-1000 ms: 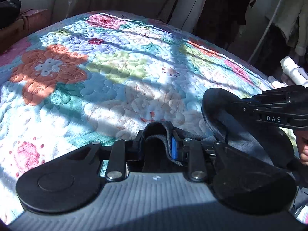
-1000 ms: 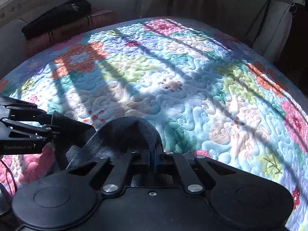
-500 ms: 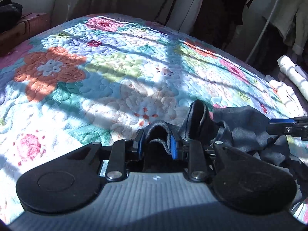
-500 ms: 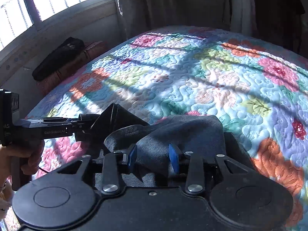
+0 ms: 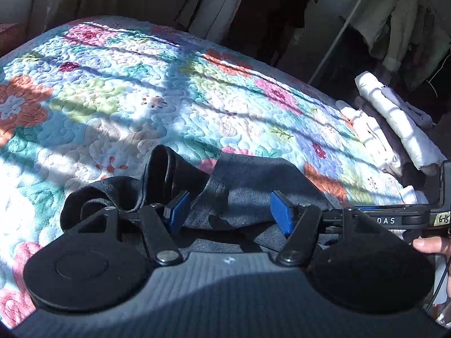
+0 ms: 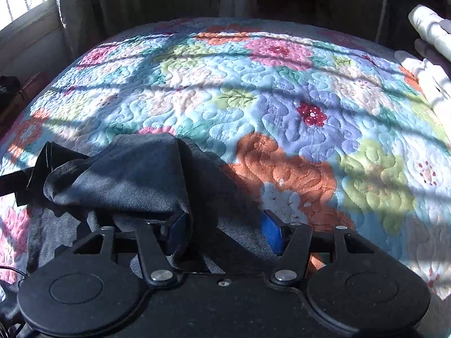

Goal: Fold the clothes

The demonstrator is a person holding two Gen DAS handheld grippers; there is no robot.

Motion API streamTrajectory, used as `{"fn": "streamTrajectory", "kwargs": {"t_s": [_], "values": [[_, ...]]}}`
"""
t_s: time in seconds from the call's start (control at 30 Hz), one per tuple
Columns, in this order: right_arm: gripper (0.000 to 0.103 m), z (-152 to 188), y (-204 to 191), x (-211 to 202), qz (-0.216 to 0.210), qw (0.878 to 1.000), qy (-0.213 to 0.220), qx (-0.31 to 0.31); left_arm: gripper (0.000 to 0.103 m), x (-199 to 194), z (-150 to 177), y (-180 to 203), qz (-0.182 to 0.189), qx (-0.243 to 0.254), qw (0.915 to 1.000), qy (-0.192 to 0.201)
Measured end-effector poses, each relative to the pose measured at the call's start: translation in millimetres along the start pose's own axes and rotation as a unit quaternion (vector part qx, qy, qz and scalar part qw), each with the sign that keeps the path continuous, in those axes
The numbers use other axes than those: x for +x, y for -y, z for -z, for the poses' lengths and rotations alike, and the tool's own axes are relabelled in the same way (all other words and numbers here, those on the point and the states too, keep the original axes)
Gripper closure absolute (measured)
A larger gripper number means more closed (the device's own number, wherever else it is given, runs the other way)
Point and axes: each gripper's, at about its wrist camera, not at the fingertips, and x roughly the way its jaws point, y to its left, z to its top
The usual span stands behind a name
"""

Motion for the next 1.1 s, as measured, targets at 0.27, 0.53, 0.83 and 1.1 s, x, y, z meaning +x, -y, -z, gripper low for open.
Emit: {"fn": "streamTrajectory", "kwargs": {"t_s": [0.27,0.53,0.83,1.1], "values": [[0.039,31,-4,-20,-0.137,0.990,-0.010,0.018,0.029,62,-15,42,-0.010,0.072,0.9960,-0.052],[0.039,23,20,-44,0.009,0.994,0.111,0.021,0.010,99,-6,35,-0.058,0.116,0.9858,-0.107],[0.031,29,41,15,-0.005,0.999,0.013,0.051,0.012,105,3,26,-0.056,0.113,0.9867,-0.102],[0.087,32,20,13,-0.021,0.999,0.037,-0.011,0.071,98,3,37,-0.062,0.119,0.9878,-0.079]]}}
